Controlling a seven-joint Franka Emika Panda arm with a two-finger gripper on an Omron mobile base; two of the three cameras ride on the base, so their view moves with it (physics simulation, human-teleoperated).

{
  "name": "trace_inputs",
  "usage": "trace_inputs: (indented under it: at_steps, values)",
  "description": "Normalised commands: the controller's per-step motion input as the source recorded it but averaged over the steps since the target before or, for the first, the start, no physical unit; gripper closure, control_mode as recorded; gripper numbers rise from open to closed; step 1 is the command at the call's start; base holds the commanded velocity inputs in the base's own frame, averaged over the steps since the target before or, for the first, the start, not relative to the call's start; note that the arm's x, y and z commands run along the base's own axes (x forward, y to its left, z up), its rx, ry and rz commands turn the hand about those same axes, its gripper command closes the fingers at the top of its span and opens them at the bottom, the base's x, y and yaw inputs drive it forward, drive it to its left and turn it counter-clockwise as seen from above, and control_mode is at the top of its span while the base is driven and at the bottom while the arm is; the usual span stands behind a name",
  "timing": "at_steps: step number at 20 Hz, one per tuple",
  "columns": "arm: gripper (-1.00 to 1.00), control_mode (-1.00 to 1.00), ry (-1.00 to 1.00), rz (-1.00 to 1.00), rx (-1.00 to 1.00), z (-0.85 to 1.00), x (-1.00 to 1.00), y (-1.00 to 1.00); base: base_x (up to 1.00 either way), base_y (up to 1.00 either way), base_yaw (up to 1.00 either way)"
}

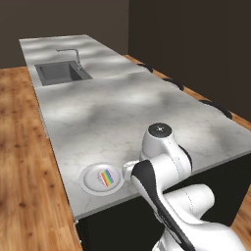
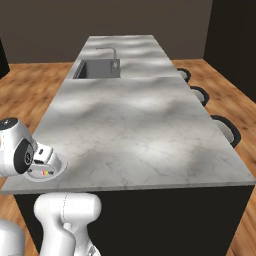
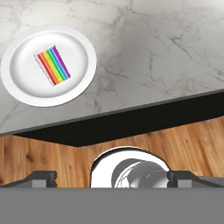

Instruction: Take the baked cake out of the oven and place it on the plate for cooling. Then close the oven door.

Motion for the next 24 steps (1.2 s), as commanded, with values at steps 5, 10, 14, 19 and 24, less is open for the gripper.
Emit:
trace_inputs:
  at_steps: [5, 10, 14, 19, 24]
  values:
    - [-1.0, -1.0, 0.0, 0.0, 0.0, 0.0, 0.0, 0.0, 0.0, 0.0, 0.0]
    - [-1.0, -1.0, 0.0, 0.0, 0.0, 0.0, 0.0, 0.0, 0.0, 0.0, 0.0]
    - [-1.0, 1.0, 0.0, 0.0, 0.0, 0.0, 0.0, 0.0, 0.0, 0.0, 0.0]
    - [-1.0, 1.0, 0.0, 0.0, 0.0, 0.0, 0.0, 0.0, 0.0, 0.0, 0.0]
    - [-1.0, 1.0, 0.0, 0.0, 0.0, 0.0, 0.0, 0.0, -0.19, -0.04, 0.0]
